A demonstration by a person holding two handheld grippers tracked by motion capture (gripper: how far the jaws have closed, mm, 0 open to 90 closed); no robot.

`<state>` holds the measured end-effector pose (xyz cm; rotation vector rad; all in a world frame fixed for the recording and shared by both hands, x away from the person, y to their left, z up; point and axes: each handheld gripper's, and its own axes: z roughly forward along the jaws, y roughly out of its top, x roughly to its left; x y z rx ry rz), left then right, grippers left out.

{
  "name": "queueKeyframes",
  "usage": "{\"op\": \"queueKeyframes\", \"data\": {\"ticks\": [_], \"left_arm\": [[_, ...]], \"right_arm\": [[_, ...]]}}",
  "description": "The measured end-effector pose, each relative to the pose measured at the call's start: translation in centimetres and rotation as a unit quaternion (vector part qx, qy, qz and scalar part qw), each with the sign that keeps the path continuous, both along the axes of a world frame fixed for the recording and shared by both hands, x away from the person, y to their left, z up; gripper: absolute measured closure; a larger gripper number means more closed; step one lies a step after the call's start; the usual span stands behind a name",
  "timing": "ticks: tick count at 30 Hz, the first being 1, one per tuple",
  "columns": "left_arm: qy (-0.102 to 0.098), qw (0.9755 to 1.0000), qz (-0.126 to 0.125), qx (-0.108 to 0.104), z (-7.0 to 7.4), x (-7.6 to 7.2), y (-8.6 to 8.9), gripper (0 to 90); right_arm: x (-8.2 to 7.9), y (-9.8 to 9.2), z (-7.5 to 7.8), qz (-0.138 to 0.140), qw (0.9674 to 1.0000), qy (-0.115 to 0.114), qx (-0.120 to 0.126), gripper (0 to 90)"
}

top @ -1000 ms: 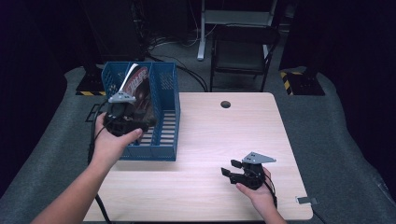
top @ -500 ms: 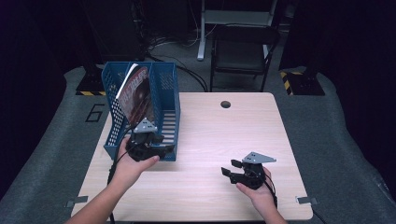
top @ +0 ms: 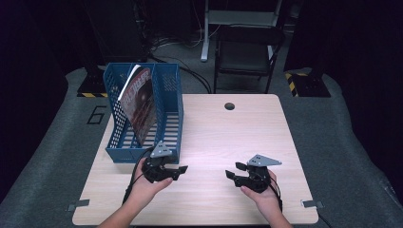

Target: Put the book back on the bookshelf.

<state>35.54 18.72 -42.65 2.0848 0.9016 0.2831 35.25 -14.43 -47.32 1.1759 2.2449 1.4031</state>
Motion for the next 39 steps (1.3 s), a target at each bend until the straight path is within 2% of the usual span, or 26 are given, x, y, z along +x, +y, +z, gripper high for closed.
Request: {"op": "queueKeyframes", "data": {"ticks": [2, 3, 5, 11, 14, 16, 17, 20, 23, 25, 32, 33, 34, 37, 39], "left_arm": [[-0.003, 0.9999, -0.007, 0.007, -0.9, -0.3, -0.1, 42.6], [0.0, 1.0, -0.006, -0.002, -1.3, -0.5, -0.2, 42.6], [0.005, 0.9999, -0.007, -0.006, -2.2, -0.6, -0.2, 42.5], [0.012, 0.9998, -0.014, 0.005, -4.0, -0.7, -0.2, 42.6], [-0.003, 0.9998, -0.01, 0.016, -4.6, -0.7, -0.2, 42.6], [-0.001, 0.9999, -0.01, 0.013, -4.9, -0.7, -0.1, 42.6], [0.007, 0.9997, -0.016, 0.018, -5.0, -0.7, 0.0, 42.6], [0.002, 0.9999, -0.01, 0.012, -5.4, -0.7, 0.0, 42.6], [0.006, 0.9998, -0.017, 0.012, -5.7, -0.7, 0.0, 42.6], [0.001, 0.9997, -0.019, 0.018, -6.0, -0.8, -0.2, 42.5], [0.015, 0.9982, -0.042, 0.04, -7.3, -0.9, -1.4, 42.5], [0.02, 0.9979, -0.048, 0.038, -7.3, -0.8, -1.5, 42.4], [0.016, 0.9979, -0.048, 0.041, -7.4, -0.8, -1.6, 42.4], [0.018, 0.9971, -0.059, 0.045, -7.5, -0.8, -1.8, 42.2], [0.024, 0.9971, -0.058, 0.044, -7.7, -0.8, -1.9, 42.2]], "right_arm": [[0.0, 0.0, 0.0, 0.0, 1.0, -0.003, -0.001, 42.0], [-0.1, 0.0, 0.0, -0.004, 1.0, 0.0, 0.001, 41.9], [-0.1, 0.0, 0.0, -0.003, 1.0, -0.001, 0.002, 42.0], [-0.1, 0.1, 0.0, -0.002, 1.0, 0.004, 0.001, 41.9], [0.0, 0.0, 0.0, -0.001, 1.0, 0.001, 0.001, 42.0], [0.0, 0.0, 0.0, 0.0, 1.0, 0.003, 0.001, 42.0], [-0.1, 0.1, 0.0, -0.001, 1.0, 0.005, 0.001, 42.0], [0.0, 0.1, 0.0, 0.003, 1.0, 0.001, -0.002, 42.0], [0.0, 0.1, -0.1, 0.003, 1.0, 0.001, -0.004, 42.0], [0.0, 0.2, -0.1, 0.004, 1.0, 0.003, -0.002, 42.0], [0.1, 0.1, -0.3, 0.005, 0.9999, 0.006, -0.007, 42.0], [0.1, 0.2, -0.3, 0.004, 1.0, 0.005, -0.006, 42.0], [0.1, 0.1, -0.4, 0.002, 1.0, 0.003, -0.008, 42.0], [0.1, 0.1, -0.4, 0.002, 0.9999, 0.006, -0.008, 42.0], [0.2, 0.1, -0.5, 0.005, 0.9999, 0.006, -0.008, 42.0]]}}
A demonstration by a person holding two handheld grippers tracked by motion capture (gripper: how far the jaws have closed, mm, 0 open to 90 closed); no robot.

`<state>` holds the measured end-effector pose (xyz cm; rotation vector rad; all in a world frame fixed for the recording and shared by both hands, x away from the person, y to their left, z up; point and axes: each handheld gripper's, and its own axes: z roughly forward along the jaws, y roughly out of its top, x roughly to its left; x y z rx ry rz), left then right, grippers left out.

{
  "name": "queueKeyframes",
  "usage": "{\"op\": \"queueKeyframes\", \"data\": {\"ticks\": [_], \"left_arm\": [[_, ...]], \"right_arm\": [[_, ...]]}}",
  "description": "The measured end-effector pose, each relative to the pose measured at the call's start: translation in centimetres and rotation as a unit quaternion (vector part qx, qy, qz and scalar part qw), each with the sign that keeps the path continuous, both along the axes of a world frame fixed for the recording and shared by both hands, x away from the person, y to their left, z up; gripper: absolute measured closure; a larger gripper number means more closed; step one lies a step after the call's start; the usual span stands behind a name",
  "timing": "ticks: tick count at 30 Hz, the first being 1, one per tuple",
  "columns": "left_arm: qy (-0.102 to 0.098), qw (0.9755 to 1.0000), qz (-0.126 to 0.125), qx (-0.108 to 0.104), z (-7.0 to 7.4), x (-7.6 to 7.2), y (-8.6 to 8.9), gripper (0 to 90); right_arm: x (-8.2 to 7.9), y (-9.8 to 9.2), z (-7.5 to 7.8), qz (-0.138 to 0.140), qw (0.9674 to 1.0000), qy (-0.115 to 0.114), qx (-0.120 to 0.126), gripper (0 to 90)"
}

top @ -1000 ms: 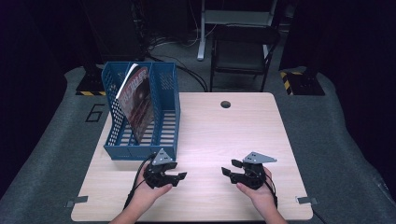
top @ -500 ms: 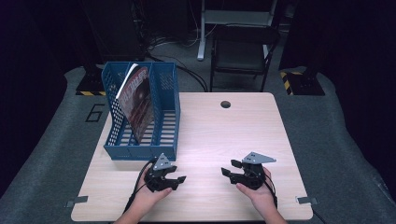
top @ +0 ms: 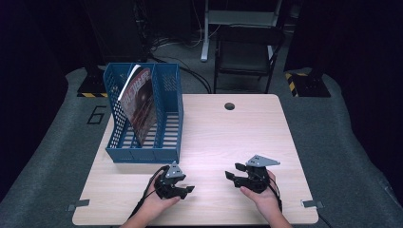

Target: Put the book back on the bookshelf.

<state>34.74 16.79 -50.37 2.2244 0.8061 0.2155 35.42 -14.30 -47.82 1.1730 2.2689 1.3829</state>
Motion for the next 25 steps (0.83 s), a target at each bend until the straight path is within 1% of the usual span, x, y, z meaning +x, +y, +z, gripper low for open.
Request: {"op": "queueKeyframes", "data": {"ticks": [1, 2, 3, 4, 5, 6, 7, 8, 9, 10, 11, 12, 13, 14, 16, 18, 20, 21, 22, 25], "left_arm": [[-0.001, 1.0, 0.0, 0.0, -0.08, 0.03, -0.01, 42.1], [0.003, 1.0, -0.001, 0.003, -0.06, 0.07, 0.04, 42.1], [0.003, 1.0, 0.003, -0.002, -0.21, 0.06, -0.02, 42.0], [0.006, 1.0, 0.001, 0.001, -0.2, 0.11, 0.03, 41.9], [0.004, 1.0, 0.001, 0.004, -0.23, 0.15, 0.06, 41.8], [0.004, 1.0, 0.003, 0.003, -0.29, 0.13, 0.04, 41.5], [0.004, 1.0, 0.004, 0.004, -0.34, 0.13, 0.05, 41.4], [0.007, 1.0, 0.004, 0.002, -0.4, 0.12, 0.03, 41.3], [0.01, 0.9999, 0.002, 0.006, -0.4, 0.11, 0.04, 41.3], [0.01, 0.9999, 0.005, 0.004, -0.49, 0.07, -0.04, 41.3], [0.008, 0.9999, 0.003, 0.006, -0.53, 0.09, -0.07, 41.3], [0.012, 0.9999, 0.002, 0.003, -0.58, 0.06, -0.15, 41.3], [0.011, 0.9999, 0.004, 0.004, -0.6, 0.03, -0.21, 41.3], [0.012, 0.9999, -0.002, 0.008, -0.54, 0.05, -0.19, 41.3], [0.007, 0.9999, -0.001, 0.008, -0.6, 0.01, -0.31, 41.3], [0.01, 0.9999, -0.002, 0.006, -0.63, -0.05, -0.38, 41.3], [0.015, 0.9999, -0.004, 0.008, -0.6, -0.06, -0.38, 41.3], [0.009, 0.9999, -0.003, 0.01, -0.63, -0.07, -0.4, 41.3], [0.008, 0.9999, -0.005, 0.01, -0.63, -0.06, -0.41, 41.3], [0.009, 0.9999, -0.004, 0.007, -0.58, -0.15, -0.48, 41.3]], "right_arm": [[-0.01, 0.02, -0.05, -0.001, 1.0, 0.002, -0.003, 42.0], [-0.05, 0.12, -0.1, -0.002, 1.0, 0.005, 0.0, 42.0], [0.0, 0.14, -0.15, 0.001, 1.0, 0.002, -0.002, 42.0], [0.02, 0.2, -0.19, 0.002, 1.0, 0.002, -0.005, 42.0], [0.02, 0.28, -0.23, 0.004, 1.0, 0.005, -0.005, 42.0], [0.04, 0.35, -0.29, 0.003, 1.0, 0.003, -0.007, 42.0], [0.08, 0.34, -0.34, 0.007, 0.9999, 0.001, -0.014, 42.0], [0.06, 0.44, -0.37, 0.007, 0.9999, 0.003, -0.013, 42.0], [0.02, 0.48, -0.38, 0.008, 0.9999, 0.004, -0.014, 42.0], [0.02, 0.52, -0.4, 0.009, 0.9999, 0.002, -0.015, 42.0], [0.02, 0.5, -0.39, 0.009, 0.9998, 0.004, -0.017, 42.0], [0.01, 0.52, -0.41, 0.007, 0.9999, 0.003, -0.014, 42.0], [0.02, 0.51, -0.42, 0.006, 0.9999, 0.002, -0.013, 42.0], [0.02, 0.5, -0.42, 0.006, 0.9999, 0.003, -0.014, 41.9], [0.02, 0.47, -0.41, 0.006, 0.9999, 0.006, -0.014, 41.9], [0.08, 0.38, -0.44, 0.013, 0.9998, 0.004, -0.016, 41.9], [0.08, 0.4, -0.46, 0.011, 0.9998, 0.006, -0.014, 41.9], [0.09, 0.4, -0.46, 0.011, 0.9998, 0.005, -0.014, 41.9], [0.1, 0.43, -0.47, 0.008, 0.9999, 0.005, -0.015, 41.9], [0.11, 0.46, -0.5, 0.005, 0.9999, 0.007, -0.014, 41.9]]}}
